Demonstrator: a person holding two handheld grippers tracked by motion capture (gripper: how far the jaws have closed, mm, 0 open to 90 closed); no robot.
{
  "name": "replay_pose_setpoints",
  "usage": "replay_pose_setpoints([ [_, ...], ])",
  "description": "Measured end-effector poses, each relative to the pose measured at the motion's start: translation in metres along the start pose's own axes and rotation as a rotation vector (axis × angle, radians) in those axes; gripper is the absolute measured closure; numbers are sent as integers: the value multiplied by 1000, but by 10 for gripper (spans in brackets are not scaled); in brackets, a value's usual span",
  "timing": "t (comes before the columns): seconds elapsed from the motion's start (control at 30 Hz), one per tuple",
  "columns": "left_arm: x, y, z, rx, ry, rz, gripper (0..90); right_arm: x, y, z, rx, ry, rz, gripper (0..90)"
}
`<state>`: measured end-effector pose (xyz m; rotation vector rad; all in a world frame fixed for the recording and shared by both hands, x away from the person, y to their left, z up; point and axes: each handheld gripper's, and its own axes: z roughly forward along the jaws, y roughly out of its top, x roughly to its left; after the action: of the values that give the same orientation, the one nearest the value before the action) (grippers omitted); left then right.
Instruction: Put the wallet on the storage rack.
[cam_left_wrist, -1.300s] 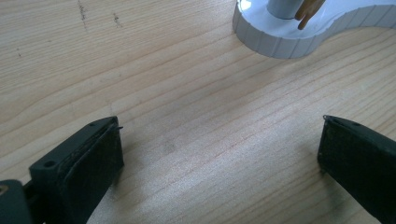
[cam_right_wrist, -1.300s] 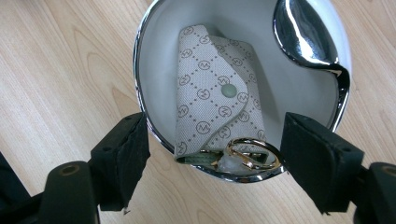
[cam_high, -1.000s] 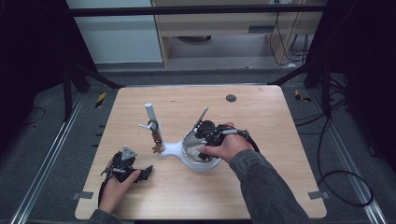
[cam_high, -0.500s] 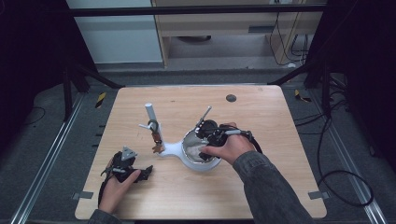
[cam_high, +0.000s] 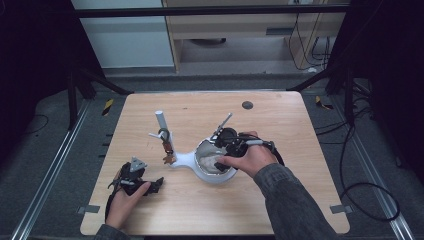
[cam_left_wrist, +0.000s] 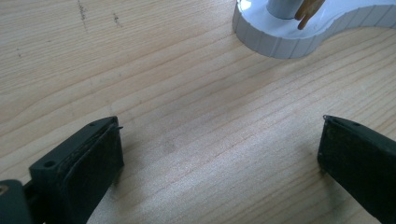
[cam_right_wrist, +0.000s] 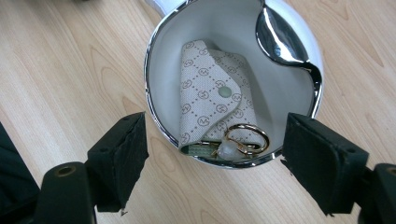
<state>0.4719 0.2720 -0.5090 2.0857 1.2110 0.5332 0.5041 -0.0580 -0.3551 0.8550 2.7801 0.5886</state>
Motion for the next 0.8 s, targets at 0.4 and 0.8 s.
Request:
replay_pose_setpoints([
  [0.4, 0, 0, 0, 0, 0, 0, 0, -6, -11, -10, -50, -7, 26, 208],
  [0.8, 0, 0, 0, 0, 0, -2, 0, -16, -23, -19, -128, -32, 55, 102],
])
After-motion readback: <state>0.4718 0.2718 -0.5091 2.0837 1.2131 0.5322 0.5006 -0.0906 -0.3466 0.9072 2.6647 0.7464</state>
